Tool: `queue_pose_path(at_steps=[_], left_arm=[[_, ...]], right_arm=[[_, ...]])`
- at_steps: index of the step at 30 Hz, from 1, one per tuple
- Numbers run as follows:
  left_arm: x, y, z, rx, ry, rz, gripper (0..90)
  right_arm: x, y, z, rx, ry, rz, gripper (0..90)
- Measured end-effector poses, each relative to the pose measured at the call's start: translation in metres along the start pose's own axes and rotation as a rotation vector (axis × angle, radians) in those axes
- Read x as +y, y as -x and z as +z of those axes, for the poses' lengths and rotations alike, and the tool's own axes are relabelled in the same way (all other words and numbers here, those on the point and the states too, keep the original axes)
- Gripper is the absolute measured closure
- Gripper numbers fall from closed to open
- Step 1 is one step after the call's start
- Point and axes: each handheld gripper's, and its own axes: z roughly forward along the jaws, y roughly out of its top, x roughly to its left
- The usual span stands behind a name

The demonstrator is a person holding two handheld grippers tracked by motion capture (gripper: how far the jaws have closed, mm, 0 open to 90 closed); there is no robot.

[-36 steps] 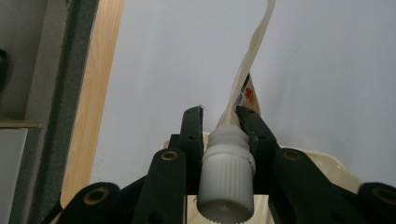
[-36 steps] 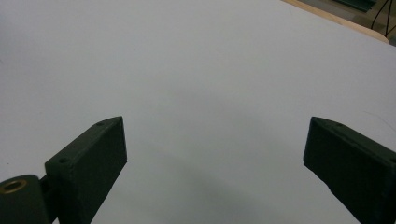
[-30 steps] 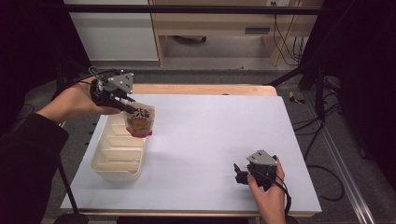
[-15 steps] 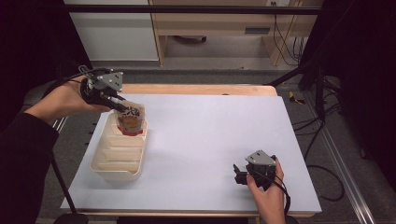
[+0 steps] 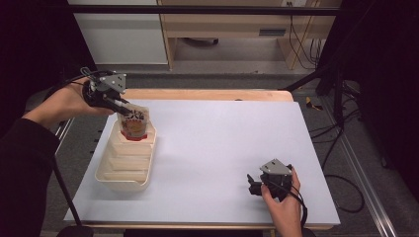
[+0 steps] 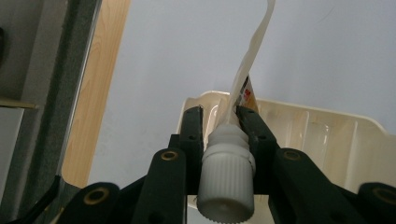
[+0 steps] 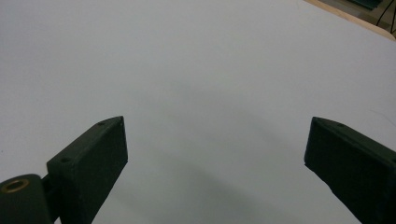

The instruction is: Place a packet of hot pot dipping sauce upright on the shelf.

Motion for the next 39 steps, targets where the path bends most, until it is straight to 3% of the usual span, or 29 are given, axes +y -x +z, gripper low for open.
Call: queue_pose_path(at_steps=[26,39], left_arm=[[-0.017,-0.005,0.018,0.003,-0.004,-0.019,73.3],[-0.02,-0.001,0.032,-0.022,-0.007,-0.016,73.2]], right_arm=[[-0.001,0.001,0.001,0.009,0.006,0.001,6.5],[-0.001,0.0,0.002,0.015,-0.001,0.0,6.6]])
